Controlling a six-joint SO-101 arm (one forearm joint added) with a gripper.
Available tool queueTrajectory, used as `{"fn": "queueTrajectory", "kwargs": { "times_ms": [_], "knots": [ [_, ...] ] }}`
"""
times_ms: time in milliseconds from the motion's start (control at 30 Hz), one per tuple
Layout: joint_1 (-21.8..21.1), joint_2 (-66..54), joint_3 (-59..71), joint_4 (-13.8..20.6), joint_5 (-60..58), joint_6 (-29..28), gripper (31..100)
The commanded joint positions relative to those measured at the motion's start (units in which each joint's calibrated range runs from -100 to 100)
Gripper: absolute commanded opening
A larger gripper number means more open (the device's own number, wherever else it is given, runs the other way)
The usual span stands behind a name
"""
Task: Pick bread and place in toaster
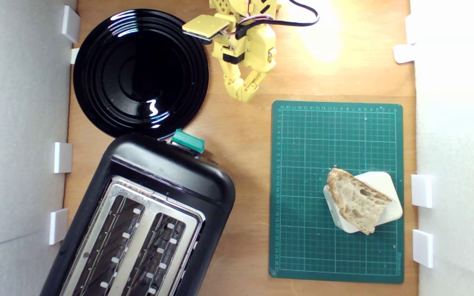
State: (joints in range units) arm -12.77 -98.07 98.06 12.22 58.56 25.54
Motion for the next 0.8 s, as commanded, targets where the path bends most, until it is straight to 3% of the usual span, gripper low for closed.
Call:
{"fn": "queueTrajectory", "kwargs": {
  "times_ms": [0,267,767],
  "knots": [
    [0.68,0.23,-0.42,0.66,0.31,0.23,30.9],
    [0.68,3.14,-1.69,-0.25,-1.48,-0.24,30.9],
    [4.07,21.70,-3.14,-0.25,-37.14,-5.16,30.9]
  ]
}}
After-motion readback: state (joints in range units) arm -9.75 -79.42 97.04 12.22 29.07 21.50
